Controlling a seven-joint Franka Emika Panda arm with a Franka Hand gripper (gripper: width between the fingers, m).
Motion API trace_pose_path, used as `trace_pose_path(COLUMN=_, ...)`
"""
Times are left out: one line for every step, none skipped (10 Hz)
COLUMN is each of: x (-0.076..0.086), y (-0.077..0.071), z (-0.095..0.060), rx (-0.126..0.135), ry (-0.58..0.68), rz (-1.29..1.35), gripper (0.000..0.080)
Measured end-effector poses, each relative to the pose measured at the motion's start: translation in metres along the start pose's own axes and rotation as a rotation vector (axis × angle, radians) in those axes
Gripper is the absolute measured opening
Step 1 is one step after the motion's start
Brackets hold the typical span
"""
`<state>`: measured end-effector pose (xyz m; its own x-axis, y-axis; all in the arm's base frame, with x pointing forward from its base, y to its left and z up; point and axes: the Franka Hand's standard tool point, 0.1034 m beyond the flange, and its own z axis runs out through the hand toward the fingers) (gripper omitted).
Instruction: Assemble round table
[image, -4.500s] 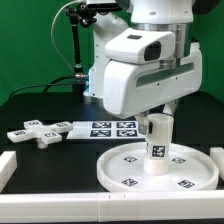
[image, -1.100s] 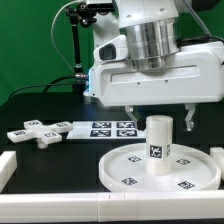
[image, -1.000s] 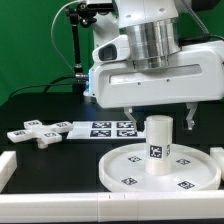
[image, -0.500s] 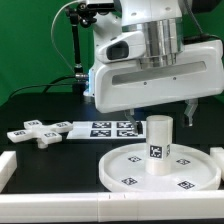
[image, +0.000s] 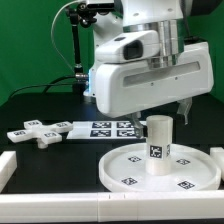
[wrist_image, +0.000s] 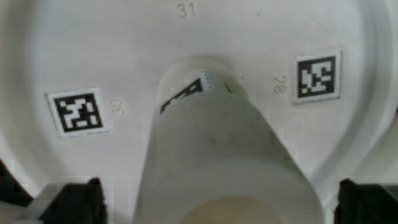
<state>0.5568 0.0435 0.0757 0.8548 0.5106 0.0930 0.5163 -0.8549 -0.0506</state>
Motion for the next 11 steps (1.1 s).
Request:
trace_pose_path(x=0.000, y=-0.001, z=0.001, rx=-0.002, ry=-0.006, rz=-0.070, gripper=0.0649)
trace_pose_path(x=0.001, y=0.000, z=0.000, rx=-0.014, ry=-0.017, rz=-0.197, gripper=0.0649)
trace_pose_path(x=0.000, y=-0.001, z=0.000, rx=-0.014, ry=-0.036, rz=-0.283, gripper=0.0649)
trace_pose_path(x=-0.001, y=0.001, z=0.000, rx=-0.011, ry=-0.042, rz=-0.341, gripper=0.0649)
trace_pose_path(x=-0.002, y=0.003, z=0.000, rx=-0.014, ry=-0.046, rz=-0.418, gripper=0.0649)
trace_pose_path(x=-0.003, y=0.003, z=0.000, rx=-0.013, ry=-0.047, rz=-0.463, gripper=0.0649)
trace_pose_path(x=-0.003, y=0.004, z=0.000, rx=-0.013, ry=-0.047, rz=-0.493, gripper=0.0649)
trace_pose_path(x=-0.003, y=0.004, z=0.000, rx=-0.015, ry=-0.053, rz=-0.571, gripper=0.0649)
trace_pose_path(x=0.000, y=0.004, z=-0.002, rx=-0.029, ry=-0.072, rz=-0.673, gripper=0.0649)
trace_pose_path(x=0.006, y=0.004, z=-0.003, rx=-0.039, ry=-0.101, rz=-0.844, gripper=0.0649)
trace_pose_path(x=0.010, y=0.003, z=-0.003, rx=-0.043, ry=-0.106, rz=-0.879, gripper=0.0649)
